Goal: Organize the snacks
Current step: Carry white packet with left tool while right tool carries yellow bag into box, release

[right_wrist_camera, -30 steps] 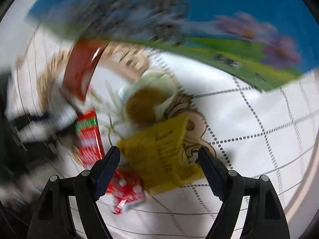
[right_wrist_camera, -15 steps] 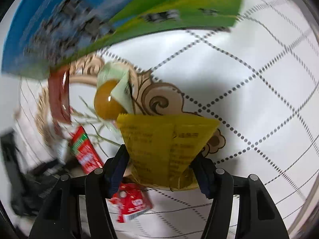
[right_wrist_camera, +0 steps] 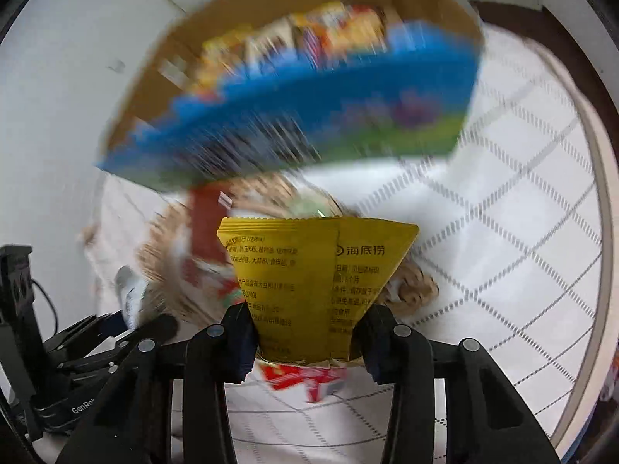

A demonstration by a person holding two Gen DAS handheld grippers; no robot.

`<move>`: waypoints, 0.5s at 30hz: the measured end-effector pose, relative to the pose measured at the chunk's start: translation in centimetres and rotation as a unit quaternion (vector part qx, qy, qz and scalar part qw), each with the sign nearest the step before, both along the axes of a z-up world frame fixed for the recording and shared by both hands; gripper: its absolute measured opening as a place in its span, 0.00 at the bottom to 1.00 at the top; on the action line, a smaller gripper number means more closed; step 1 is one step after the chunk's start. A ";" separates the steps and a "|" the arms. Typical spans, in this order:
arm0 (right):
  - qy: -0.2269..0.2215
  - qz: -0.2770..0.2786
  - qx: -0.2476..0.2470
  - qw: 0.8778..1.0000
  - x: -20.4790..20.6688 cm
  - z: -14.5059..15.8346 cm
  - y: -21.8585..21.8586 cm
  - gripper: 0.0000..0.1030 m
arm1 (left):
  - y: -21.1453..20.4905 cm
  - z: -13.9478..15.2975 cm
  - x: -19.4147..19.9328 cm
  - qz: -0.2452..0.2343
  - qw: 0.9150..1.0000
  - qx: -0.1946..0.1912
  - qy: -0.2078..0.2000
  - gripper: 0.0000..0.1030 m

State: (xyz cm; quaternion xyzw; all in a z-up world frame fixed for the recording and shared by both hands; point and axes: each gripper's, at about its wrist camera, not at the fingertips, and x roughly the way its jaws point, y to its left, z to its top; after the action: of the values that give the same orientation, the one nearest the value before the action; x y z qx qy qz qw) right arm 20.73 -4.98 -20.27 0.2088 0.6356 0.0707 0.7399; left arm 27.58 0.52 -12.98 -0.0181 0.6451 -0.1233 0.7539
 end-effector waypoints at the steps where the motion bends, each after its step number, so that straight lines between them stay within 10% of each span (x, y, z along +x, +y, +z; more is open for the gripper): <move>1: -0.010 0.000 0.006 1.000 1.2 1.6 -0.6 0.45 | 0.0 1.1 1.0 -0.004 1.000 -0.008 -0.008 0.51; 8: -0.082 -0.003 -0.019 0.996 7.7 10.5 -5.0 0.45 | 0.7 6.9 10.1 -0.016 0.998 0.005 -0.053 0.51; 15: -0.056 -0.006 -0.082 0.995 17.8 9.1 -7.8 0.45 | 3.5 1.9 19.2 0.001 0.998 0.063 -0.009 0.51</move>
State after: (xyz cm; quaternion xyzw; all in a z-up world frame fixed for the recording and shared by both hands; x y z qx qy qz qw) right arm 38.51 -12.81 -11.18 0.1469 0.5954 0.0248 0.7895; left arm 46.79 4.03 -11.08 0.0295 0.6450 -0.0815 0.7592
